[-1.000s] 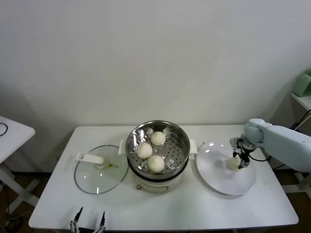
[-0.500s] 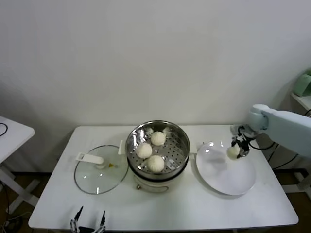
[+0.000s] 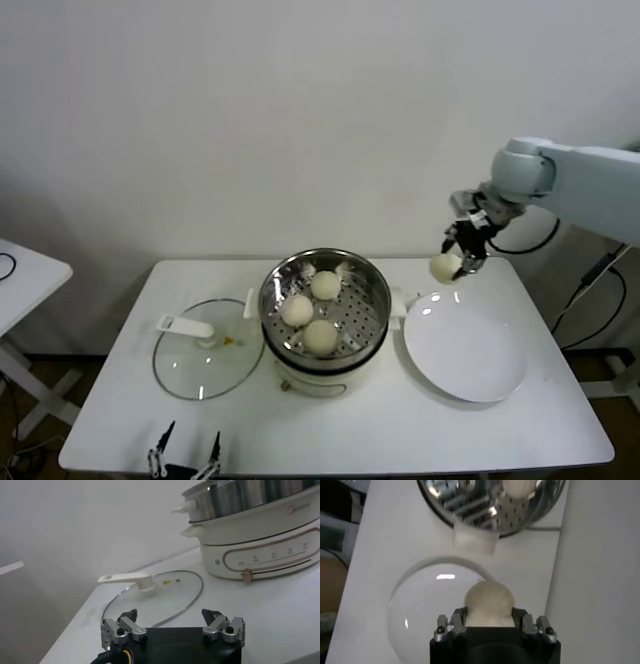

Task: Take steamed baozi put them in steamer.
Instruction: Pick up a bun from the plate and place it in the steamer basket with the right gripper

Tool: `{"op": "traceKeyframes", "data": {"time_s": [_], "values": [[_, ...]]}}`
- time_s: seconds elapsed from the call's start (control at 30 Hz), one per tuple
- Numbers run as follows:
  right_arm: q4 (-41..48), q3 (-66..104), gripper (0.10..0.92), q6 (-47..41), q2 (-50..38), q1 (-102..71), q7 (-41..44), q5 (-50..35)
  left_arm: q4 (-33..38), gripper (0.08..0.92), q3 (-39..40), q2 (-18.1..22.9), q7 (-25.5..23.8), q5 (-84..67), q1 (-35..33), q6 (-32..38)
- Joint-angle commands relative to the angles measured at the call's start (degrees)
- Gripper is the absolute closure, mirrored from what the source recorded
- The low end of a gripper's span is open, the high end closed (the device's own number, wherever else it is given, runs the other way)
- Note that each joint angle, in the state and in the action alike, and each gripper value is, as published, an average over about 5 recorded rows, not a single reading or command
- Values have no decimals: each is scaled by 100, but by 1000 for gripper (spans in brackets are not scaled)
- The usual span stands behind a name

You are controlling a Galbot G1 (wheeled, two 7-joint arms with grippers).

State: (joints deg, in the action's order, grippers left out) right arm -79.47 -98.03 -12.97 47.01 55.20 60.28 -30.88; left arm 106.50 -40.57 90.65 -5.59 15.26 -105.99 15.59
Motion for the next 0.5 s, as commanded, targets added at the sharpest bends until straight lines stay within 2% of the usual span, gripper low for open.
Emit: {"op": "traceKeyframes", "data": {"time_s": [0.03,0.5], "values": [[-776,11,414,-369,708,867,-103,-1113,17,177,-1,-9,-10,5,-9,5],[-495,728,406,-633,1244,-746,-582,-375,-20,177,-2,11,-33,42,-3,13]]}}
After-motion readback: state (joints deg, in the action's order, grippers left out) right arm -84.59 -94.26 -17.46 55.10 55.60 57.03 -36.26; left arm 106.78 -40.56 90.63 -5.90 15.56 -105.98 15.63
